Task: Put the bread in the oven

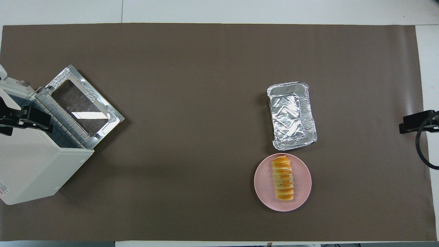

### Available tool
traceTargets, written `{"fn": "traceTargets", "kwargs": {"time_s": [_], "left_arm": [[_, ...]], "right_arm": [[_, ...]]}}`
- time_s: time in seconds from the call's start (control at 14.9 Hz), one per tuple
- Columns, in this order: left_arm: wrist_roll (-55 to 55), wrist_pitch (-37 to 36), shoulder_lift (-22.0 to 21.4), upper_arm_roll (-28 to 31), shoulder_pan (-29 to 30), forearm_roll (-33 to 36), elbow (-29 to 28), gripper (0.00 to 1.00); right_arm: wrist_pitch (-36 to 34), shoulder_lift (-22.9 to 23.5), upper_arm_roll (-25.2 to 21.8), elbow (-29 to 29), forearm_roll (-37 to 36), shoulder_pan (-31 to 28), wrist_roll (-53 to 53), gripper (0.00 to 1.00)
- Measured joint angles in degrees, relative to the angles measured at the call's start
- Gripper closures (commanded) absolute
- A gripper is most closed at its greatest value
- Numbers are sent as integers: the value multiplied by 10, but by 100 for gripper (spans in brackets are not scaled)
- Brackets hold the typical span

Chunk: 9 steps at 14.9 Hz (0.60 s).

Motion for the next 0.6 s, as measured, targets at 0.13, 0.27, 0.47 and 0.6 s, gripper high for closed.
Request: {"fn": "traceTargets", "kwargs": {"time_s": [0.13,0.27,0.47,0.6], "left_arm": [[0,0,0,0,0,0,0,0],[0,0,0,0,0,0,0,0],[0,0,0,0,0,0,0,0],[0,0,0,0,0,0,0,0]], "right_arm": [[0,0,0,0,0,0,0,0],[0,-1,0,0,0,0,0,0],[0,-2,1,0,0,1,-7,0],[-2,-5,5,-3,0,3,-12,0]]}}
